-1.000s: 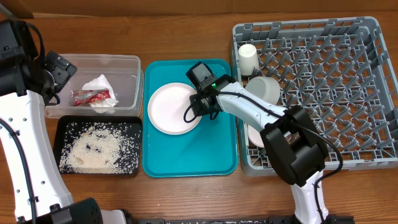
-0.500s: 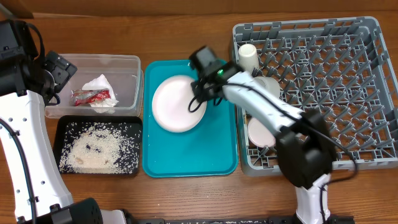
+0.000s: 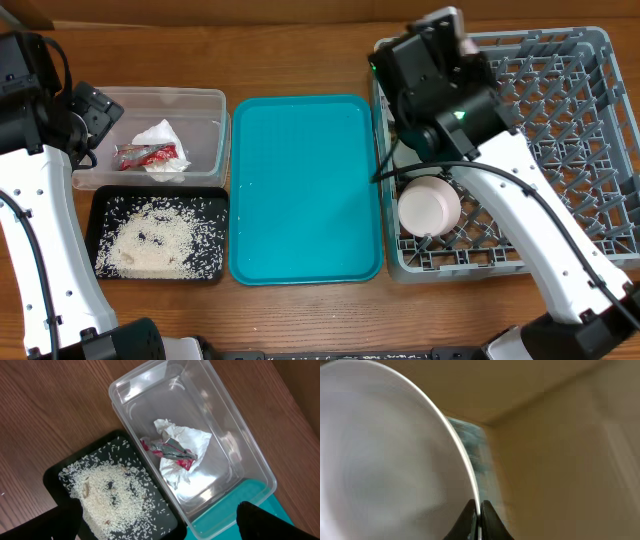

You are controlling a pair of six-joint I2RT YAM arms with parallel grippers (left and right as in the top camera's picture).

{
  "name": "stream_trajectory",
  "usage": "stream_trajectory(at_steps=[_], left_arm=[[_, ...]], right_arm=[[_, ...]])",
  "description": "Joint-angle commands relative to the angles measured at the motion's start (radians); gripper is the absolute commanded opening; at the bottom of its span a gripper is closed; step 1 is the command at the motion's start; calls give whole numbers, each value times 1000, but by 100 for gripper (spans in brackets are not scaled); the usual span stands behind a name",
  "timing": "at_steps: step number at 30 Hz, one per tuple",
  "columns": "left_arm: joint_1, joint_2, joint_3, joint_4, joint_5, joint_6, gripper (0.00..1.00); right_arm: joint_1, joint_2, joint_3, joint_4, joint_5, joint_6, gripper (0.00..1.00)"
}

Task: Sort waste into correct bins and load items into the dishwasher
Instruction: 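Lift the pink plate with the right gripper over the dish rack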

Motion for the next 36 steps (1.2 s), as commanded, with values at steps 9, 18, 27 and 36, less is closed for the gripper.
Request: stream_trajectory(at_steps=[9, 18, 27, 36], left_arm=[[5, 2, 7, 0, -13, -10, 100], [5, 2, 7, 0, -13, -10, 100], [5, 2, 7, -1, -13, -10, 100], [5, 2, 7, 0, -13, -10, 100]], right_arm=[[-103, 2, -79, -185, 22, 29, 4], [-215, 17, -119, -182, -41, 106, 4], [-218, 39, -121, -159, -125, 106, 4], [-218, 39, -175, -110, -127, 105, 4]])
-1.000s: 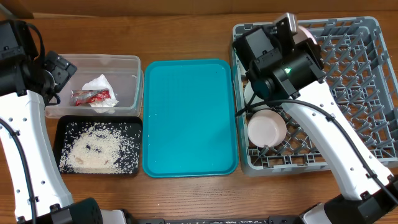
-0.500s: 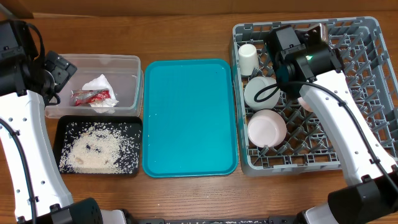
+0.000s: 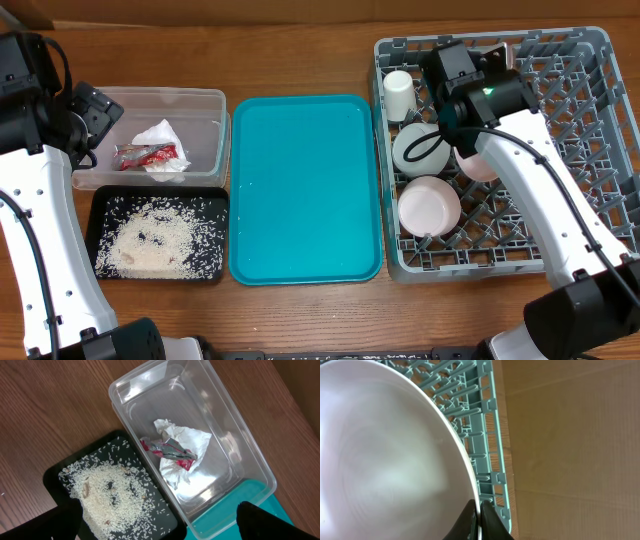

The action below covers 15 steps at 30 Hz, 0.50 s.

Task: Sort waste into correct bins and load items into the dishwasher
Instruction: 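Lift the pink plate with the right gripper over the dish rack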

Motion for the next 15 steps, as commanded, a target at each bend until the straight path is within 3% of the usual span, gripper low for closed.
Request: stream_trajectory(at_steps=[1, 15], left_arm=[[5, 2, 7, -1, -13, -10, 100], [5, 2, 7, -1, -13, -10, 100]], right_arm=[[-2, 2, -24, 26, 3, 18, 4], [-2, 2, -32, 165, -80, -18, 5]])
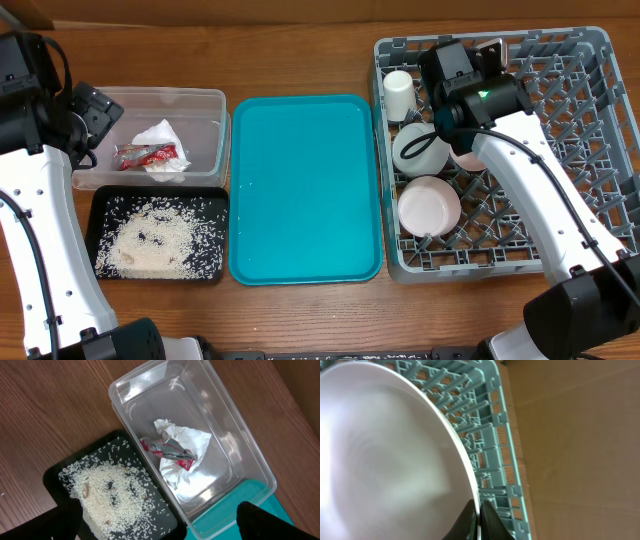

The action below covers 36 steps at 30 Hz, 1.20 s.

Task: Sort waste into correct bins and load items into the dishwasher
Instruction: 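Lift the pink plate with the right gripper over the dish rack, then lower the pink plate upright into the rack's back slots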

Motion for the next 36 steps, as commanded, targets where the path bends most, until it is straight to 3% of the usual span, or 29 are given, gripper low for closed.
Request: stream_trajectory(at_steps=[1, 22, 36], left_arm=[[5, 2, 7, 0, -13, -10, 100], [5, 2, 7, 0, -13, -10, 100], [5, 2, 7, -1, -13, -10, 100]], right_arm=[[-2, 0, -1, 38, -66, -35, 5], [-40, 59, -4, 243, -43, -303, 4], [-51, 93, -4, 228, 4, -302, 4]])
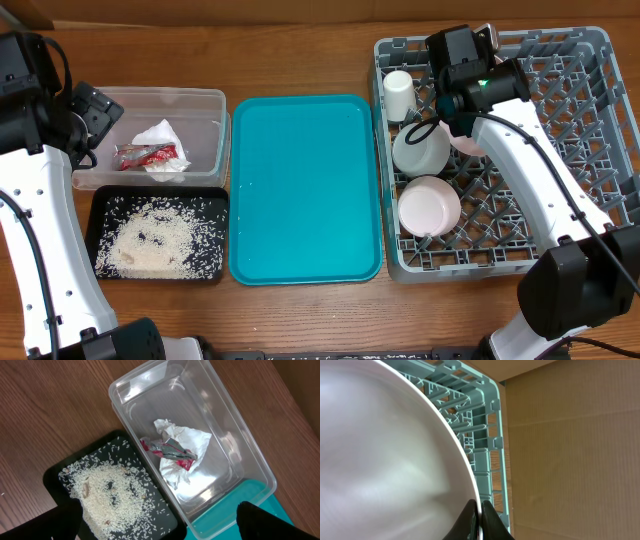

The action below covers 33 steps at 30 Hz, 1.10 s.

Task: Sort waste into correct bins and load items into the dishwasher
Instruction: 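Lower the pink plate upright into the rack's back slots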

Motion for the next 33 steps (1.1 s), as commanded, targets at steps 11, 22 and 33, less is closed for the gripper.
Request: stream_trajectory(at_steps=[11, 22, 33], left_arm=[[5, 2, 7, -1, -13, -9, 100], [5, 2, 7, -1, -13, -9, 100], [5, 2, 7, -1, -13, -9, 100]], right_arm=[[54, 9, -3, -71, 99, 9, 4], [89, 9, -3, -94, -67, 11, 41], [97, 8, 5, 92, -177, 12, 75]])
